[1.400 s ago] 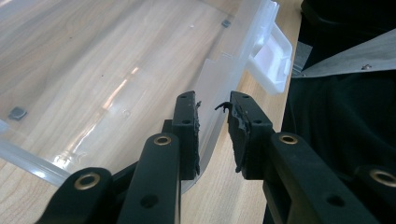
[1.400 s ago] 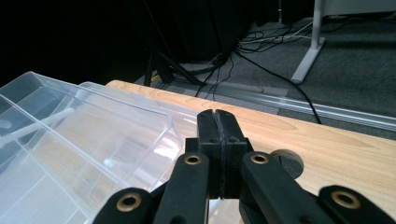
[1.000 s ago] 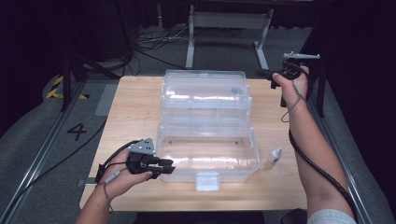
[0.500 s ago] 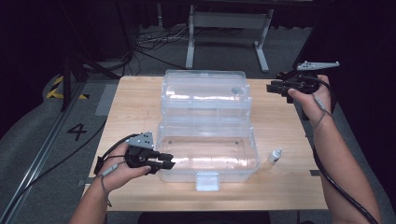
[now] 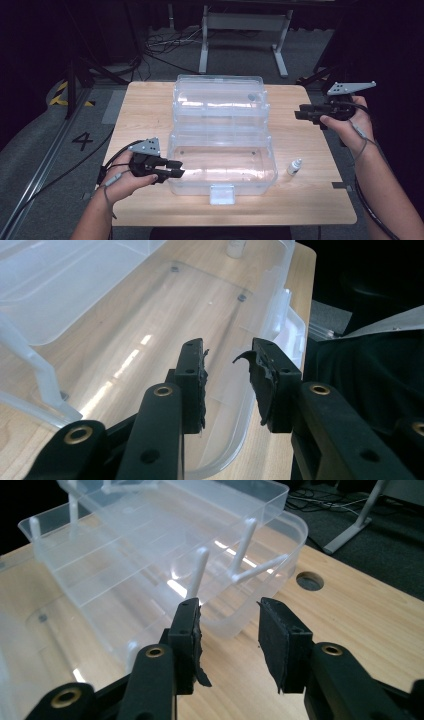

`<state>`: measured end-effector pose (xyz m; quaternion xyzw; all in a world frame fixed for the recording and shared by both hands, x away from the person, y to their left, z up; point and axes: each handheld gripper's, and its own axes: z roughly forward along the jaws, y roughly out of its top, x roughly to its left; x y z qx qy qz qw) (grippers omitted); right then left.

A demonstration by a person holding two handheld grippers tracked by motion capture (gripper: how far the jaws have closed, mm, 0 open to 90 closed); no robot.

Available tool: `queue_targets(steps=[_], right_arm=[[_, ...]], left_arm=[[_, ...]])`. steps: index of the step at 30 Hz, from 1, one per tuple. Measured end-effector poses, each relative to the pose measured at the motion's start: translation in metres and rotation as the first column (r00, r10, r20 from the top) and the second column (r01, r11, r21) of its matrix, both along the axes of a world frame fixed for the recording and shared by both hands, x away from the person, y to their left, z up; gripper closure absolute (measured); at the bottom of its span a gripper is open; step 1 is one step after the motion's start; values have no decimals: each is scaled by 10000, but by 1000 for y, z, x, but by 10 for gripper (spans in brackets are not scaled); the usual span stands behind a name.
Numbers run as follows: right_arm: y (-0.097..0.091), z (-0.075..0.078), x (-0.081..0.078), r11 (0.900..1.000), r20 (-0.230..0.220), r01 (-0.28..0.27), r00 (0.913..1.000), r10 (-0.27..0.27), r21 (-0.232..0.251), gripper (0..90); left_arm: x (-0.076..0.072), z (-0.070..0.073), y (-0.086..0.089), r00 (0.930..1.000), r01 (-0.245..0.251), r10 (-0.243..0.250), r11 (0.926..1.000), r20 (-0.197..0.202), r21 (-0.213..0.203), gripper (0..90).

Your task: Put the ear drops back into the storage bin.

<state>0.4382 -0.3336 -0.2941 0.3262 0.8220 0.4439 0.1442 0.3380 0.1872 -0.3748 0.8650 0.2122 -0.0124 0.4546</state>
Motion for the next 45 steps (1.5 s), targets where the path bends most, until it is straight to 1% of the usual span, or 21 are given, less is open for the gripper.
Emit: queue_targets(steps=[2,6,10,12,14,18,20,22,23,24,25,26,28,29,30,31,32,33,37,40,45], right_arm=[[-1,-1,-7,9999,-74,-119,9999,118,-126,610],[-1,-2,-19,9977,-210,-333,9993,321,-596,609],[-1,-4,-27,9946,-387,-526,9980,493,-898,605],[-1,-5,-28,9939,-440,-554,9977,513,-955,603],[-2,-7,-31,9904,-597,-666,9964,597,-1211,588],[-2,-11,-35,9826,-880,-880,9933,743,-1634,588],[-1,-12,-37,9766,-1101,-1032,9904,834,-1886,588],[1,-14,-38,9693,-1220,-1179,9882,930,-2160,584],[1,-14,-38,9693,-1220,-1179,9882,930,-2160,584],[2,-17,-39,9608,-1394,-1315,9852,994,-2439,581],[3,-19,-40,9571,-1520,-1392,9830,1026,-2542,581],[3,-19,-40,9571,-1520,-1392,9830,1026,-2542,581],[4,-22,-41,9481,-1722,-1512,9794,1054,-2798,570],[5,-25,-41,9404,-1895,-1624,9759,1083,-2989,564],[5,-25,-41,9404,-1895,-1624,9759,1083,-2989,564],[6,-32,-42,9255,-2095,-1788,9714,1121,-3339,557],[7,-34,-42,9212,-2207,-1835,9690,1109,-3430,557],[7,-34,-42,9212,-2207,-1835,9690,1109,-3430,557],[9,-42,-43,9058,-2521,-2030,9612,1120,-3718,554],[12,-48,-44,8900,-2746,-2194,9550,1121,-3998,543],[16,-57,-43,8657,-2976,-2395,9482,1112,-4396,521]], left_arm=[[-1,1,2,10000,-73,73,10000,23,-42,675],[-1,3,5,9998,-191,192,9998,76,-111,675],[0,4,10,9995,-300,301,9995,107,-118,675],[0,5,11,9993,-358,359,9993,97,-142,675],[1,6,13,9990,-436,437,9989,110,-159,674],[1,6,16,9984,-560,562,9982,97,-212,673],[1,6,18,9981,-601,603,9980,99,-217,673],[1,6,19,9978,-648,650,9976,85,-245,673],[1,6,19,9978,-648,650,9976,85,-245,673],[1,6,20,9977,-671,673,9975,96,-236,673],[1,6,21,9975,-692,696,9973,112,-256,673],[1,6,21,9975,-692,696,9973,112,-256,673],[2,6,22,9974,-713,715,9971,74,-261,673],[2,6,22,9974,-717,719,9971,76,-245,673],[2,6,22,9974,-717,719,9971,76,-245,673],[2,6,22,9973,-723,725,9971,79,-240,673],[2,5,22,9974,-717,719,9971,78,-246,673],[2,5,22,9974,-717,719,9971,78,-246,673],[1,5,22,9972,-745,746,9970,53,-196,672],[0,5,22,9969,-779,780,9967,54,-207,673],[-1,6,24,9966,-825,826,9964,37,-188,673]])
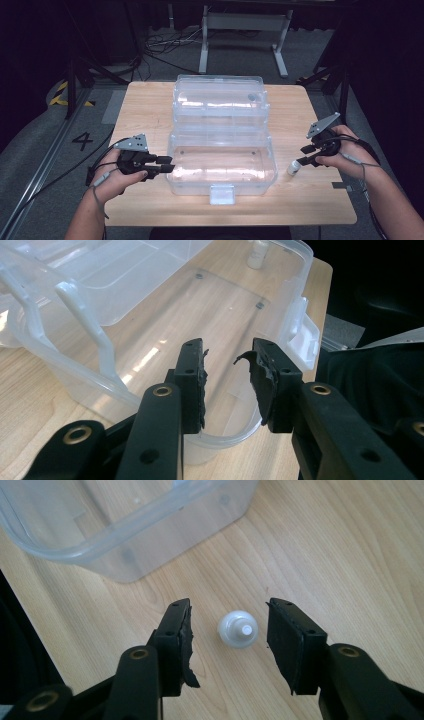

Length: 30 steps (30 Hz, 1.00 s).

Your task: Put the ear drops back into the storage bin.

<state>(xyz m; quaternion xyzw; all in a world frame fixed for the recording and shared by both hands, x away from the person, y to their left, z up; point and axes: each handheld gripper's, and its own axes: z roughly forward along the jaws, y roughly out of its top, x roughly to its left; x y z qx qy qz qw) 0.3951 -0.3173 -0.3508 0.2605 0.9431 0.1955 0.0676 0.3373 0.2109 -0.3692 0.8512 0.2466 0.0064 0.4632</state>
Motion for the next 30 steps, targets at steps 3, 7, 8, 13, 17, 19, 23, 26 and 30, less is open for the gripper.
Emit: queue_targets(steps=[3,7,8,13,17,19,23,26,30], right_arm=[[2,-4,1,10000,-128,28,9999,-30,-92,508],[1,-13,5,9995,-188,33,9998,-39,-322,498],[1,-15,6,9994,-226,47,9997,-55,-355,499],[0,-23,10,9984,-353,93,9993,-113,-557,500],[2,-31,13,9958,-485,-74,9988,30,-916,518],[3,-34,14,9945,-556,-142,9984,85,-1039,526],[5,-39,16,9916,-656,-290,9976,209,-1261,543],[6,-42,17,9891,-702,-391,9971,294,-1422,554],[9,-46,18,9855,-744,-479,9966,362,-1628,579]], left_arm=[[0,-1,0,10000,-3,3,10000,-3,-65,672],[0,-1,0,10000,33,-33,10000,-3,-28,672],[0,-1,0,10000,32,-32,10000,-13,-32,672],[0,-1,0,10000,18,-18,10000,-9,-45,672],[0,-2,0,10000,-3,3,10000,-22,-32,670],[0,-2,0,10000,-11,11,10000,-31,-37,668],[1,-1,2,10000,-61,61,10000,-16,-35,661],[1,-2,3,10000,-87,87,10000,-29,-39,662],[1,-2,4,9999,-136,136,9999,43,-78,659]])
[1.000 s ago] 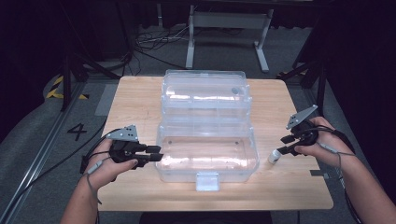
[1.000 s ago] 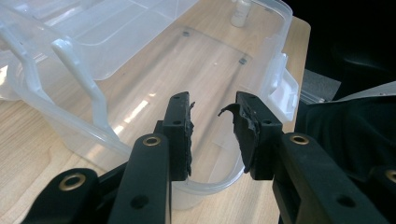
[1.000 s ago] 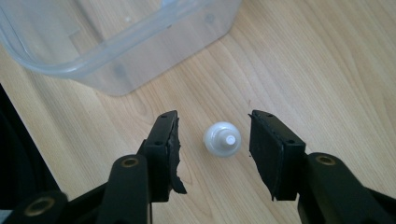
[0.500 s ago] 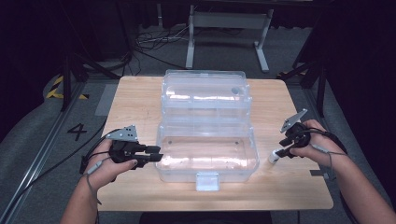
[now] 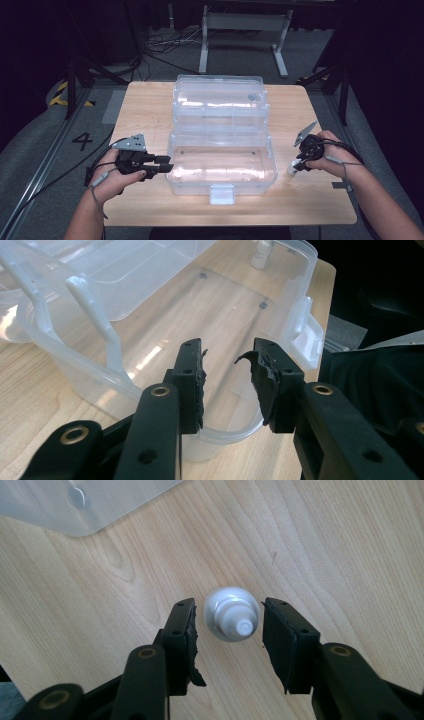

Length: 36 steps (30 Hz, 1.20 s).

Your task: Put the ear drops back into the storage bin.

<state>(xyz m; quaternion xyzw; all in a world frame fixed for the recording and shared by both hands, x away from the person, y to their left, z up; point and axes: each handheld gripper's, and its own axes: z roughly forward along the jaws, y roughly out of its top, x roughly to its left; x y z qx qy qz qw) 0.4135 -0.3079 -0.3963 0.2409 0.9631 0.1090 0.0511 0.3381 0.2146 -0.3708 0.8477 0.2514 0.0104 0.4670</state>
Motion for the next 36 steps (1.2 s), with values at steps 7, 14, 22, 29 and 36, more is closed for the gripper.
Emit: queue_targets(steps=[7,14,22,29,36], right_arm=[[5,-3,1,9994,24,-175,9998,175,-284,656],[4,-2,2,9996,-116,-142,9998,139,-260,709],[3,-2,3,9999,-153,-43,9999,40,-152,710],[6,7,2,9998,-233,-76,9997,72,-173,710],[11,19,-1,9999,-399,-132,9991,134,40,710]], left_arm=[[0,0,2,9999,-127,127,9999,93,13,641],[1,-1,1,9999,-137,137,9999,101,0,631],[1,0,6,9995,-282,283,9995,163,-103,630],[2,0,8,9992,-363,365,9993,140,-116,629],[2,0,11,9988,-458,461,9988,152,-167,628]])
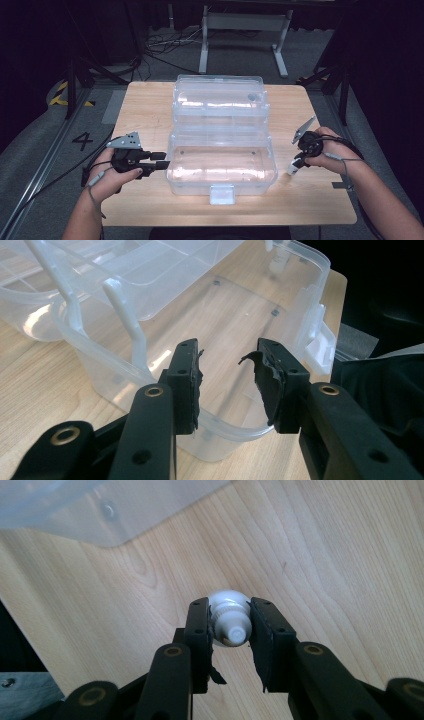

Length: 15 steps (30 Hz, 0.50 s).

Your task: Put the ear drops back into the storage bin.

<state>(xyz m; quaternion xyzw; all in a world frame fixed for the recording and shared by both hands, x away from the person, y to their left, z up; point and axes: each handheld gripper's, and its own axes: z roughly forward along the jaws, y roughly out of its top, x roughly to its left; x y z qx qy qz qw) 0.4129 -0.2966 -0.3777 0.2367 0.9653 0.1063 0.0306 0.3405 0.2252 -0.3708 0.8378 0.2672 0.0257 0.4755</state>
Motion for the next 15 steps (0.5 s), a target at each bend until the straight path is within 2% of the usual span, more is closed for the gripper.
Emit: queue_targets(steps=[14,15], right_arm=[[12,28,-3,9992,433,-378,9983,383,-132,711],[15,34,-4,9988,522,-469,9975,476,-137,711]], left_arm=[[1,1,7,9994,-353,353,9994,28,-43,626],[1,1,8,9991,-430,430,9991,5,1,624]])
